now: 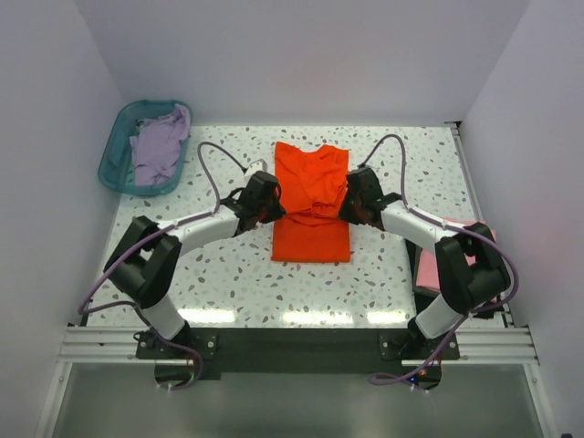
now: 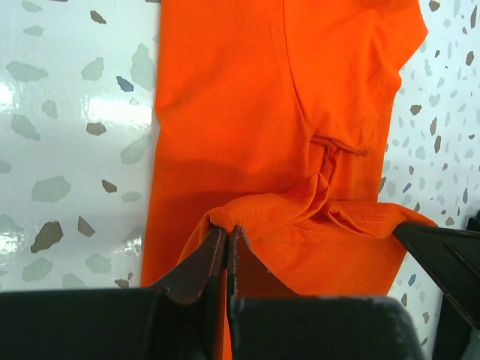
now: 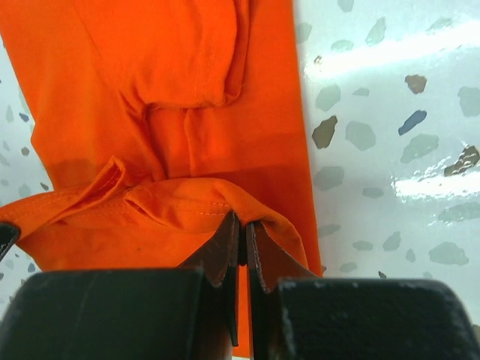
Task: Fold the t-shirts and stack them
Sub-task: Fold the tshirt
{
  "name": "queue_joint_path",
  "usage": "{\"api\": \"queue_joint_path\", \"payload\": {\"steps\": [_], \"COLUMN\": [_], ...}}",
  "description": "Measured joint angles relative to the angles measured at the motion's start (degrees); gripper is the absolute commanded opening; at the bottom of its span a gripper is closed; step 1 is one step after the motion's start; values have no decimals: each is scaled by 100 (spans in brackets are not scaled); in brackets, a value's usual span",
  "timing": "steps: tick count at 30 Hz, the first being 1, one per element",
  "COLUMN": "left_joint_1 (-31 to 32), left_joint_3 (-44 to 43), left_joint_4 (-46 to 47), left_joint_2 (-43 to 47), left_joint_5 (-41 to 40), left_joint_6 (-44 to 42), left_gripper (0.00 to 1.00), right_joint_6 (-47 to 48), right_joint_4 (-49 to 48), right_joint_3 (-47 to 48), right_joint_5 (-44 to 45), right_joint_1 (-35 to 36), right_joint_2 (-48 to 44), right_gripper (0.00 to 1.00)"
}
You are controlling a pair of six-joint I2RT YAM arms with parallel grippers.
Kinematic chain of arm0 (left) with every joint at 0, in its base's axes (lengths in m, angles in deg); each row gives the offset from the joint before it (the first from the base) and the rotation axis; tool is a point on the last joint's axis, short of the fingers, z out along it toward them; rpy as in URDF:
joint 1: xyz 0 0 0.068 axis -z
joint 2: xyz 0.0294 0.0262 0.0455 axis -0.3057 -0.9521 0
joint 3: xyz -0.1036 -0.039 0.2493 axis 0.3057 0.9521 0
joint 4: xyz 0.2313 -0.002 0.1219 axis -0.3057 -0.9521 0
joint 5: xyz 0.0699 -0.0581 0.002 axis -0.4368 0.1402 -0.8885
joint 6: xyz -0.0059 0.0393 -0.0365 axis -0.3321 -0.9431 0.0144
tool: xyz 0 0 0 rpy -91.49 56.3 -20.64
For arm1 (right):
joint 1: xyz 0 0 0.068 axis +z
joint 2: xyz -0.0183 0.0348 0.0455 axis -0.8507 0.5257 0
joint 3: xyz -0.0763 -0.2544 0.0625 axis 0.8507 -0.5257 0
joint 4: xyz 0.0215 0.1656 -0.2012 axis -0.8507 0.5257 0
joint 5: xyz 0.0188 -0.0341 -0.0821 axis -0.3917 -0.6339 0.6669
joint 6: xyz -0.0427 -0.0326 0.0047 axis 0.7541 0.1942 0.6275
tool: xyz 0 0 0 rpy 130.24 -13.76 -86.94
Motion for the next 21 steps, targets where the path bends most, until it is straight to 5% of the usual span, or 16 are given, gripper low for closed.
{"api": "queue_joint_path", "payload": {"steps": [10, 14, 17, 21], "left_joint_1": [-341, -505, -645, -942], "left_joint_3": [-470, -588, -590, -772], "left_joint_4": [17, 142, 299, 382], "left_joint_2": [-544, -758, -802, -800], "left_joint_5": [271, 466, 612, 859], "left_joint_6": [-22, -181, -286, -553], "left_gripper": [4, 41, 58, 62], "right_joint_6": [-17, -31, -26, 42], "right_joint_4": [-146, -186, -190, -166], "right_joint_3": [498, 684, 868, 1058], "right_joint_5": [-315, -380, -466, -490], "right_joint_1": [-345, -404, -485, -640], "right_joint_2": [616, 815, 962, 1014], "right_gripper": [0, 21, 44, 63]}}
